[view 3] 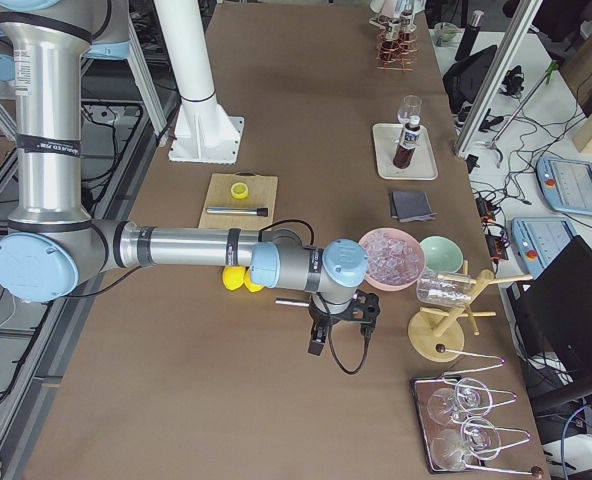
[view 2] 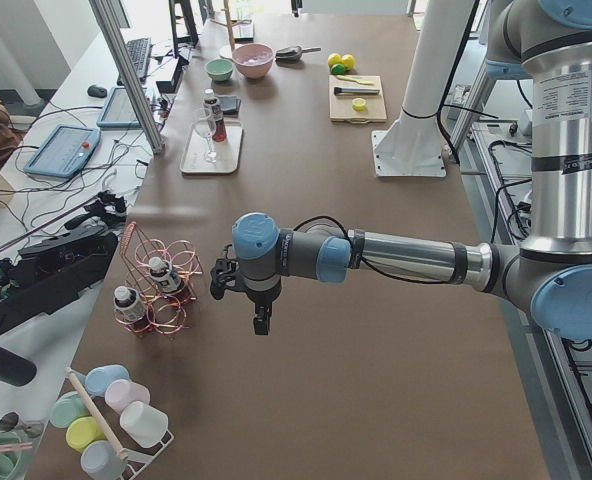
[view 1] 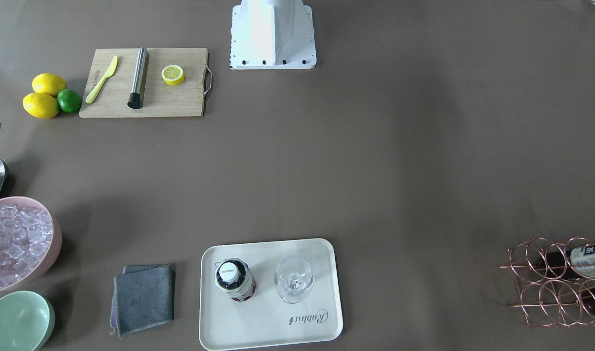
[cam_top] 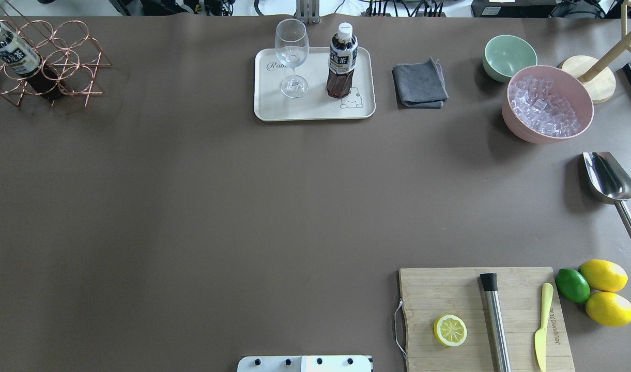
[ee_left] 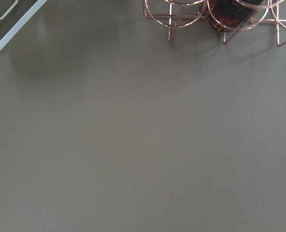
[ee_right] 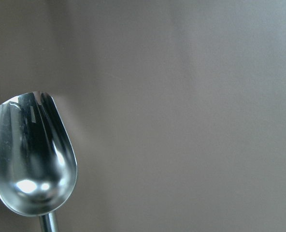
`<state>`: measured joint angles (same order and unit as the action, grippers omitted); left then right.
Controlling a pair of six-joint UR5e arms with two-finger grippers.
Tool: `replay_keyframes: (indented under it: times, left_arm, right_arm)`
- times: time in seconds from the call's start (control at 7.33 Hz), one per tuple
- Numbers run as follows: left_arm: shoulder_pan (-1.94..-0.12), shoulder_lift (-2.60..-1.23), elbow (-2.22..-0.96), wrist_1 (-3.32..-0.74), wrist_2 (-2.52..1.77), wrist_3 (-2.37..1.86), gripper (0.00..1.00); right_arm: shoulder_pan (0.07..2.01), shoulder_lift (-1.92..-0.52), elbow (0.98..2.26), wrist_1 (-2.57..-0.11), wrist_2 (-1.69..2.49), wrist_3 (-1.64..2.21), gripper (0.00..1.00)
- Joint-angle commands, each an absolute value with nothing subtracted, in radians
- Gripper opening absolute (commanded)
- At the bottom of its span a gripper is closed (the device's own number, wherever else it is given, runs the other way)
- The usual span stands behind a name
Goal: Take tea from basket to plate
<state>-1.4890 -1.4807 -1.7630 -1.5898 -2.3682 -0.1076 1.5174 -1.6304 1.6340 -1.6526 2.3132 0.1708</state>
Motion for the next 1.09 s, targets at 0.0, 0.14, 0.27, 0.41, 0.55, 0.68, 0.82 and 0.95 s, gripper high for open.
replay_keyframes:
  times: [0.0, 0.14, 0.27, 0.41, 0.55, 0.68, 0.82, 0.95]
  left_arm:
    - [-1.489, -1.477, -1.779, -1.580, -2.368, -0.112, 0.97]
    - [-1.489, -1.477, -1.779, -1.582, -2.368, -0.113, 0.97]
    - [-1.489, -1.477, -1.778, -1.582, -2.367, -0.114, 0.97]
    - [-1.489, -1.477, -1.778, -1.582, -2.365, -0.114, 0.97]
    - [-1.489, -1.477, -1.776, -1.582, -2.365, -0.115, 0.97]
    - [-1.489, -1.477, -1.775, -1.582, -2.365, -0.124, 0.97]
    - [-1.489, -1.477, -1.772, -1.582, -2.365, -0.124, 0.97]
    - [-1.489, -1.477, -1.770, -1.582, -2.365, -0.130, 0.97]
  right_arm:
    - [1.534, -1.635, 1.629, -1.657, 2.277, 0.103, 1.00]
    - [1.534, -1.637, 1.625, -1.652, 2.266, 0.100, 1.00]
    - [1.534, -1.637, 1.631, -1.649, 2.267, 0.095, 1.00]
    - [1.534, -1.638, 1.631, -1.649, 2.267, 0.097, 1.00]
    - [1.534, -1.638, 1.629, -1.649, 2.267, 0.097, 1.00]
    - [1.534, -1.638, 1.629, -1.649, 2.266, 0.098, 1.00]
    - [1.534, -1.638, 1.628, -1.649, 2.266, 0.095, 1.00]
    - [1.534, -1.638, 1.625, -1.649, 2.269, 0.095, 1.00]
